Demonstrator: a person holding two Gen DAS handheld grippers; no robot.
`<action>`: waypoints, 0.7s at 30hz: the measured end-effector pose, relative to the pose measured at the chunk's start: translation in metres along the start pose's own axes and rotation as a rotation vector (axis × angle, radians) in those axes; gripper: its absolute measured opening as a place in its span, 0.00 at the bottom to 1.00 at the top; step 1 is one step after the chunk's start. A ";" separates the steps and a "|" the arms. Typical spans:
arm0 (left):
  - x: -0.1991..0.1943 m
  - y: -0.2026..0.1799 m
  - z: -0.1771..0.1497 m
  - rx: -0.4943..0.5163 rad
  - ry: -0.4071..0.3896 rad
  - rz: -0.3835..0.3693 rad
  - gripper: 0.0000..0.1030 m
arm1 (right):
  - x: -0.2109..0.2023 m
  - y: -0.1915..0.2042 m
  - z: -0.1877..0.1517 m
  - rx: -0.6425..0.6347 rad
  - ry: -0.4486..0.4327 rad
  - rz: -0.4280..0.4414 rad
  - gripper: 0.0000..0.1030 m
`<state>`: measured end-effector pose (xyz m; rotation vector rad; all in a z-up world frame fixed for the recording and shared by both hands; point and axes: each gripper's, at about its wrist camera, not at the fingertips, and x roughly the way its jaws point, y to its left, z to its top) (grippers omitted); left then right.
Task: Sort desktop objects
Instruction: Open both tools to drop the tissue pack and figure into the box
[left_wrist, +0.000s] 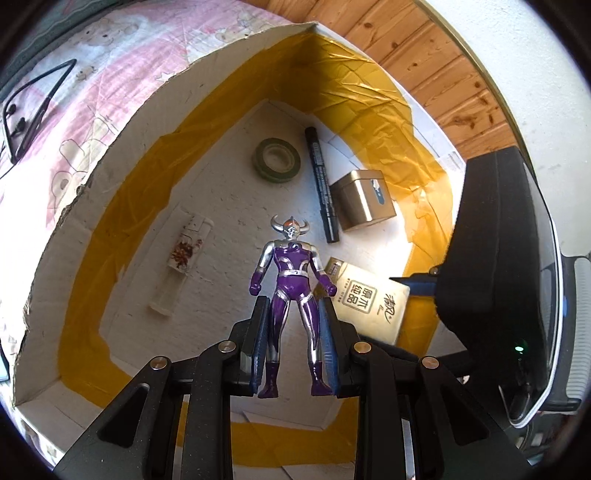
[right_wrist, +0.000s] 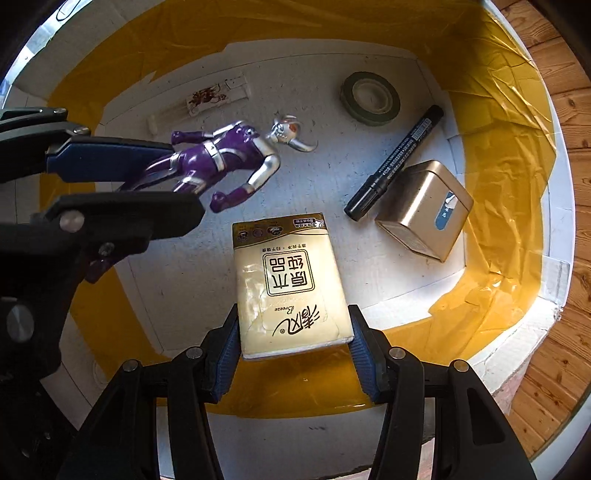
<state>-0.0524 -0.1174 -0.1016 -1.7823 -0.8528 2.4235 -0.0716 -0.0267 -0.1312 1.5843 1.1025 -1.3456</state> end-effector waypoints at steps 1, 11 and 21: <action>0.001 0.000 0.000 -0.002 0.000 0.000 0.26 | 0.000 0.000 0.000 0.009 -0.005 0.010 0.53; -0.002 0.005 0.004 -0.010 -0.004 0.014 0.26 | 0.000 0.011 -0.010 0.014 0.000 0.016 0.54; -0.001 0.002 -0.001 0.007 -0.001 0.048 0.32 | -0.015 0.017 -0.019 0.051 -0.042 0.049 0.56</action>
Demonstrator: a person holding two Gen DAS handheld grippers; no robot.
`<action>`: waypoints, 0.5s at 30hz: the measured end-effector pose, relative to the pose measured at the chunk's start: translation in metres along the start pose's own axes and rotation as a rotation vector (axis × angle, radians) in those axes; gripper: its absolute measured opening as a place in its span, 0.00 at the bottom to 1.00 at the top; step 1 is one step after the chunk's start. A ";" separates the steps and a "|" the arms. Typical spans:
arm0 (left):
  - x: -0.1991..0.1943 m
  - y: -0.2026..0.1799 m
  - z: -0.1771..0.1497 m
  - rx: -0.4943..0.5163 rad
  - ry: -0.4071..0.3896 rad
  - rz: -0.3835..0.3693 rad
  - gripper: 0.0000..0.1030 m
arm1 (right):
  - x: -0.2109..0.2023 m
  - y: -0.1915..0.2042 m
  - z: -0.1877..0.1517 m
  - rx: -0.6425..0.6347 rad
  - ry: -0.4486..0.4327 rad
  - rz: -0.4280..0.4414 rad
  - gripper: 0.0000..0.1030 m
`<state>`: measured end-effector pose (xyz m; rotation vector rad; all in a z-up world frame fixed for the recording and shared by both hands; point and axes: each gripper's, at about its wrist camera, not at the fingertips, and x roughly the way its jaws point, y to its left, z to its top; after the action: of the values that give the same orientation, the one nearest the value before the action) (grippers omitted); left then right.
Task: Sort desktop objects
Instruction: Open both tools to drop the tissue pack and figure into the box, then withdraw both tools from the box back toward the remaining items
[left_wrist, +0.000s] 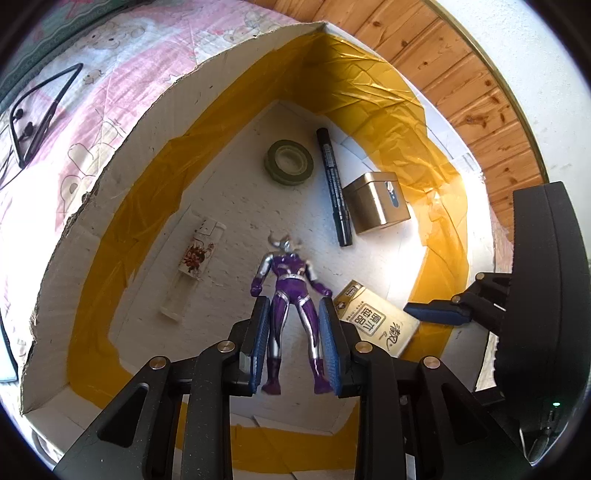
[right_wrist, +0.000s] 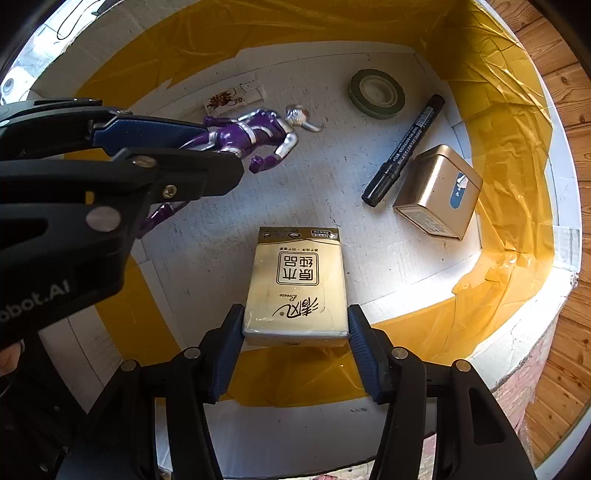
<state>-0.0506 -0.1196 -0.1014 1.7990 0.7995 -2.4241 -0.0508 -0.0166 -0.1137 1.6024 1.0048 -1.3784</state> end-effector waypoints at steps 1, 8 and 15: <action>-0.001 -0.001 -0.001 0.004 0.001 0.003 0.33 | -0.003 0.001 -0.001 0.005 -0.007 0.003 0.57; -0.012 -0.007 -0.003 0.022 -0.028 0.026 0.37 | -0.027 0.007 -0.015 0.046 -0.056 0.012 0.62; -0.033 -0.014 -0.014 0.036 -0.072 0.051 0.38 | -0.056 0.012 -0.043 0.122 -0.147 0.008 0.62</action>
<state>-0.0313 -0.1114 -0.0692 1.7102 0.6993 -2.4711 -0.0293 0.0147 -0.0530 1.5649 0.8407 -1.5537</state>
